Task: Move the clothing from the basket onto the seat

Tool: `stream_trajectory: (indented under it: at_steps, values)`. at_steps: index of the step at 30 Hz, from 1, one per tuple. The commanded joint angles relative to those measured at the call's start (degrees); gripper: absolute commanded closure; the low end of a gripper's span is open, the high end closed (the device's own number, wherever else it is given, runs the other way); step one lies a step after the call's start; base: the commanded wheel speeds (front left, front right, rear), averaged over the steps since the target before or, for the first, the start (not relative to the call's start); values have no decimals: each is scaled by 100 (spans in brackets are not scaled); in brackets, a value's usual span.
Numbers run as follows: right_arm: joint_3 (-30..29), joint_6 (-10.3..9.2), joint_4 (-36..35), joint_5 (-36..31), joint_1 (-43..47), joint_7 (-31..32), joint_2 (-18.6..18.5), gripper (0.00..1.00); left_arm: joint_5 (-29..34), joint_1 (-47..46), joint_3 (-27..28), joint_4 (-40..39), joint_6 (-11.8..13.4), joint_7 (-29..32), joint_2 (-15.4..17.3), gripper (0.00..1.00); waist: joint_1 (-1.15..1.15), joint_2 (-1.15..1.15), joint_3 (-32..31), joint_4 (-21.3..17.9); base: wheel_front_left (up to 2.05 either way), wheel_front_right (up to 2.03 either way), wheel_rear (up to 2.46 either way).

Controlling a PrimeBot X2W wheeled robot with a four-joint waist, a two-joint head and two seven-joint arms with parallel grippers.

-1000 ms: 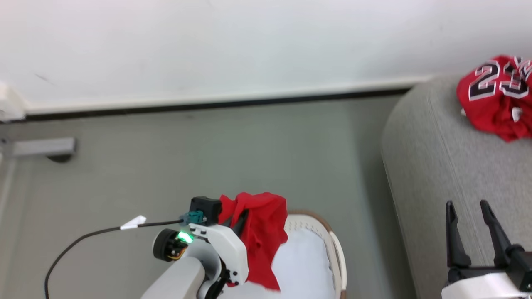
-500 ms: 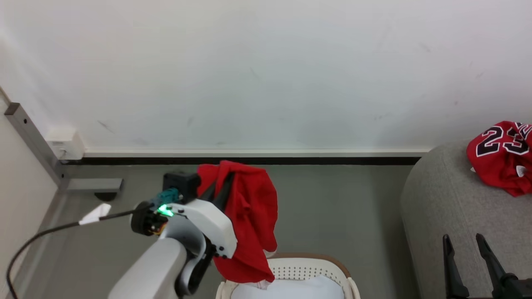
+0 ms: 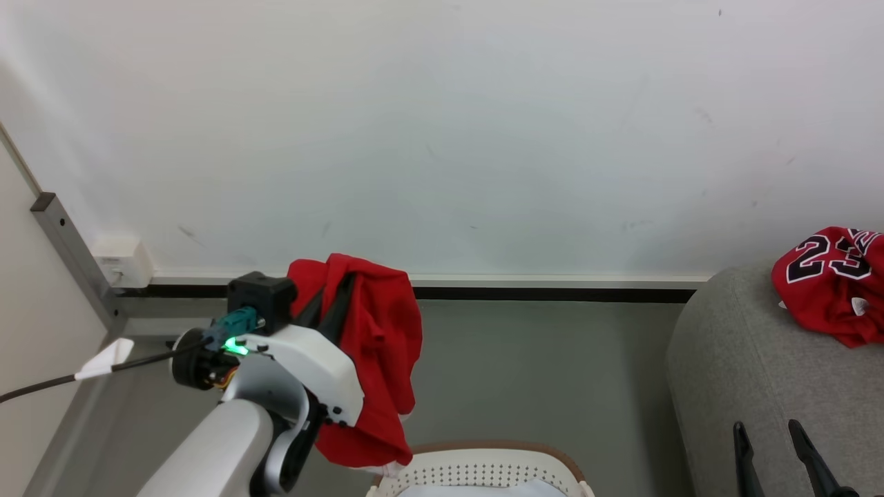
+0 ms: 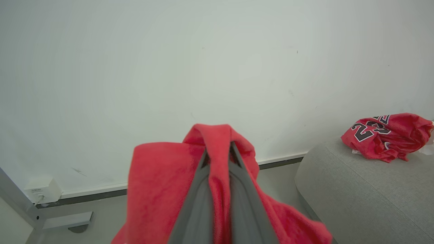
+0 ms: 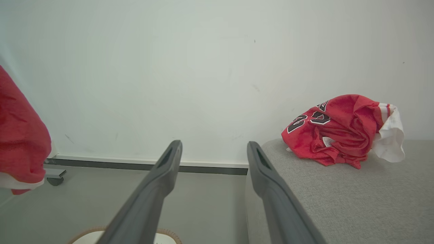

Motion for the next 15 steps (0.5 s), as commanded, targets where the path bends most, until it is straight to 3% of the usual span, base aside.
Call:
stream_trajectory:
  at_steps: [1,8,15]
  values:
    - [32,-11,-50,-13,91,-10,-15,0,34,93,4,-130,48,47,64,100,1,0,25,5,0,0,0]
    - [402,-11,-283,-195,-69,74,-14,0,17,125,-51,-413,98,122,54,100,1,0,71,21,0,0,0]
    - [1665,-11,-494,-73,-589,455,-361,0,46,41,-171,-659,107,210,-22,100,1,0,107,70,0,0,0]
